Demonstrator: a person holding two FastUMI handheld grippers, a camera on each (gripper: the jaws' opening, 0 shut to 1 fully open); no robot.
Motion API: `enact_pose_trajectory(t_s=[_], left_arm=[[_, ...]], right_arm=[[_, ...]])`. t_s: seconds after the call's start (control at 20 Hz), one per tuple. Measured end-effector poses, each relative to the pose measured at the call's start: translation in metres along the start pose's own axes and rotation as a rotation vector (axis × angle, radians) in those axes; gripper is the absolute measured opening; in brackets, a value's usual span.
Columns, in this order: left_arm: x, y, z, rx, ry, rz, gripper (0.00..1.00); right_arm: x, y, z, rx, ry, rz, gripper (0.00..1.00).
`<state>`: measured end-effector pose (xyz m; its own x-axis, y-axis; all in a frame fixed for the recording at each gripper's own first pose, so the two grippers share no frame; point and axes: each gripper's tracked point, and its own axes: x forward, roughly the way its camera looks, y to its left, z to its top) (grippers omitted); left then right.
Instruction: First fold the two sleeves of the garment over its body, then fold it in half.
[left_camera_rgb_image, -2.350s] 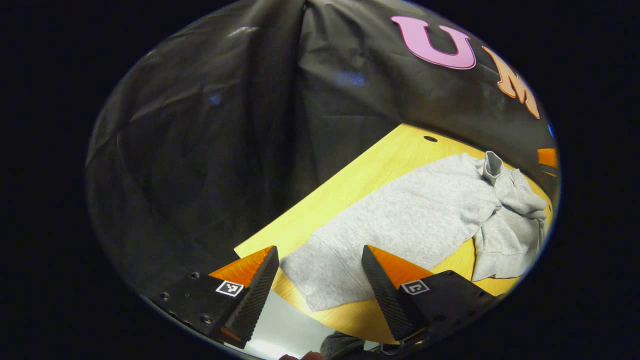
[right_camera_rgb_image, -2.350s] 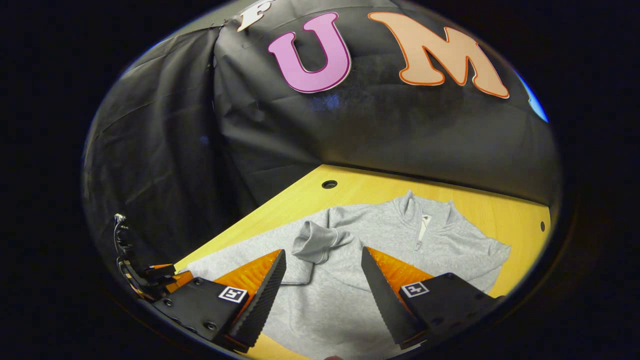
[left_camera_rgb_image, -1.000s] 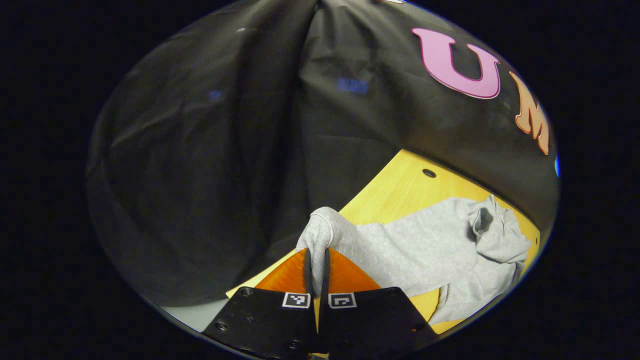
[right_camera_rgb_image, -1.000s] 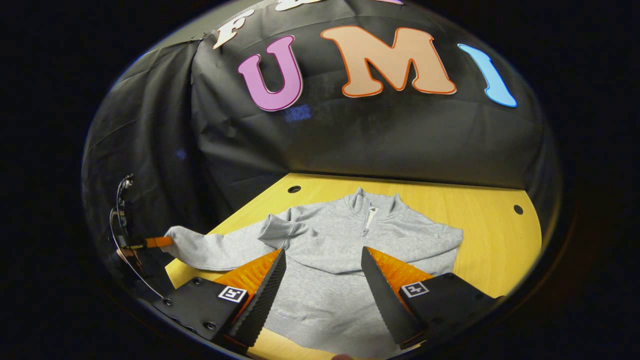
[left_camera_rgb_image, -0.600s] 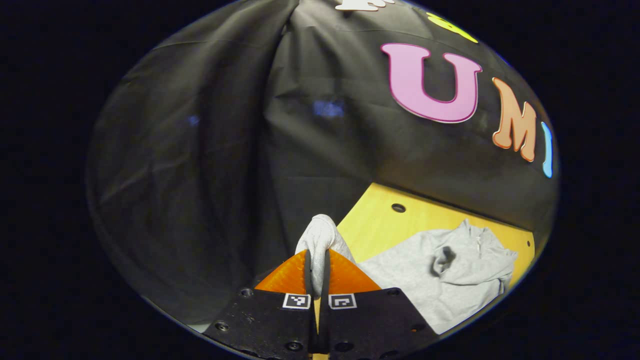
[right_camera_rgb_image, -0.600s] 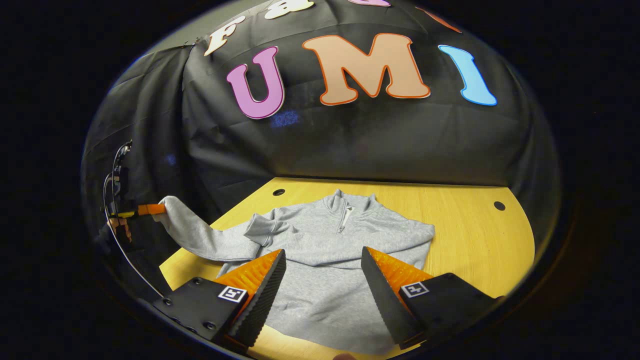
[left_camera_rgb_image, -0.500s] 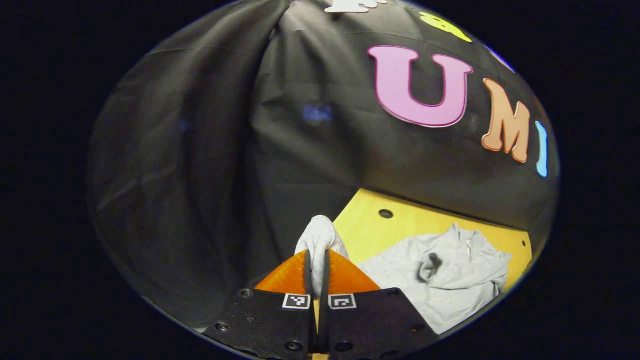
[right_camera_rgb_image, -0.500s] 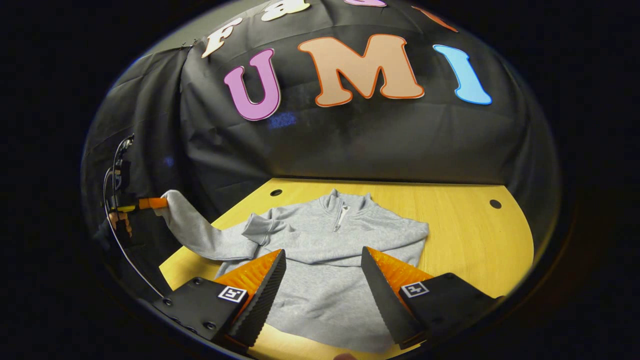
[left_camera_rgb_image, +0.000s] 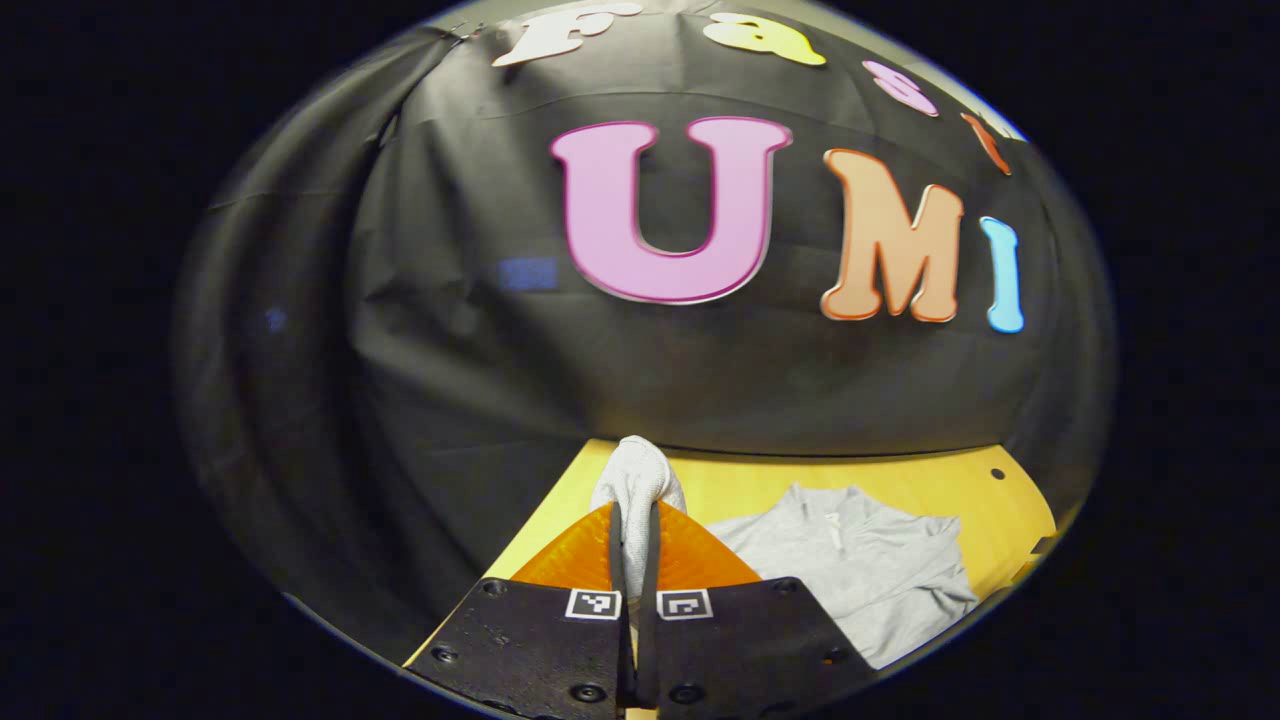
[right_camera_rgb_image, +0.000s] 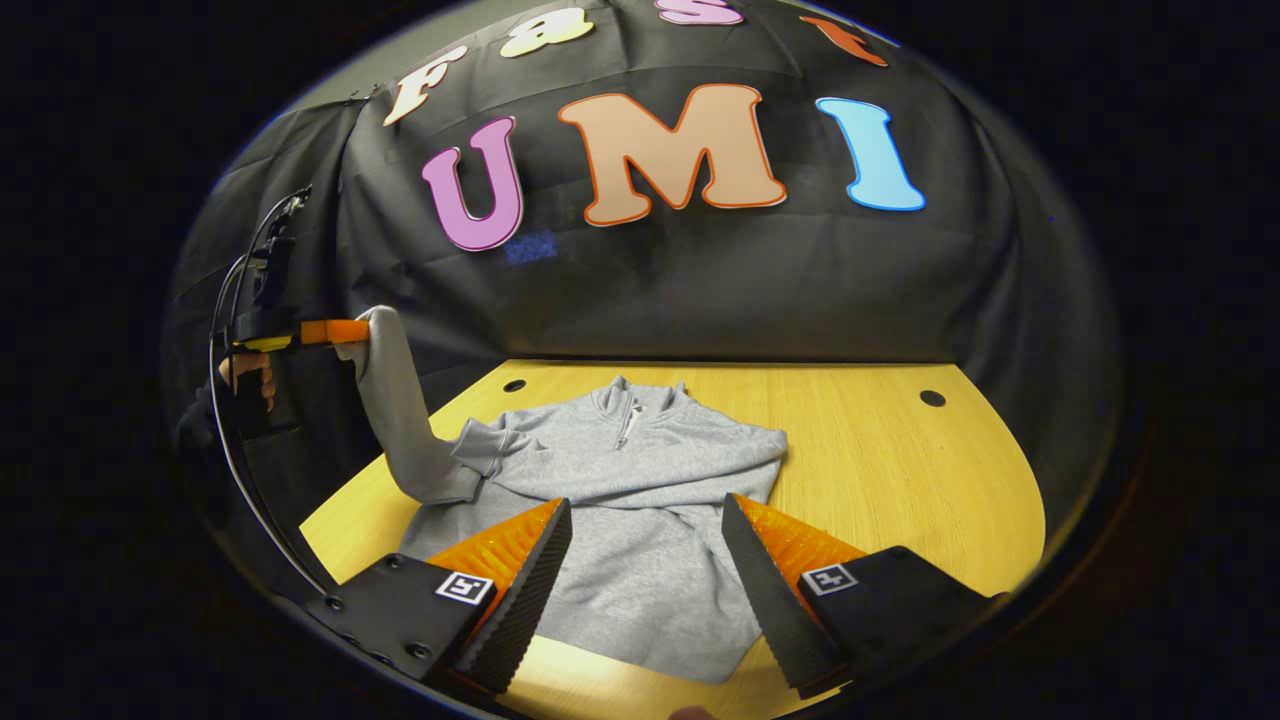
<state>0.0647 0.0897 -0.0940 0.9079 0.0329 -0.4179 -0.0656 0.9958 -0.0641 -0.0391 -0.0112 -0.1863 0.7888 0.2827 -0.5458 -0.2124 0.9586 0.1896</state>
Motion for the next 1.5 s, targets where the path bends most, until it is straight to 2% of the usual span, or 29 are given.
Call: enact_pose_trajectory(t_s=[0.35,0.65,0.9,1.25,1.5], left_arm=[[0.023,-0.13,0.006,0.112,-0.009,-0.199,0.0],[0.03,-0.236,-0.013,0.164,0.026,-0.359,0.0],[0.031,-0.308,-0.041,0.233,0.062,-0.453,0.0],[0.054,-0.364,-0.12,0.301,0.169,-0.506,0.0],[0.067,-0.382,-0.182,0.316,0.287,-0.514,0.0]], right_arm=[[-0.027,-0.024,-0.017,0.041,-0.005,-0.067,0.96],[-0.045,-0.048,-0.031,0.092,-0.01,-0.12,0.96],[-0.062,-0.073,-0.038,0.104,-0.01,-0.174,0.96],[-0.088,-0.108,-0.047,0.13,-0.01,-0.258,0.96],[-0.1,-0.123,-0.049,0.15,-0.01,-0.296,0.96]])
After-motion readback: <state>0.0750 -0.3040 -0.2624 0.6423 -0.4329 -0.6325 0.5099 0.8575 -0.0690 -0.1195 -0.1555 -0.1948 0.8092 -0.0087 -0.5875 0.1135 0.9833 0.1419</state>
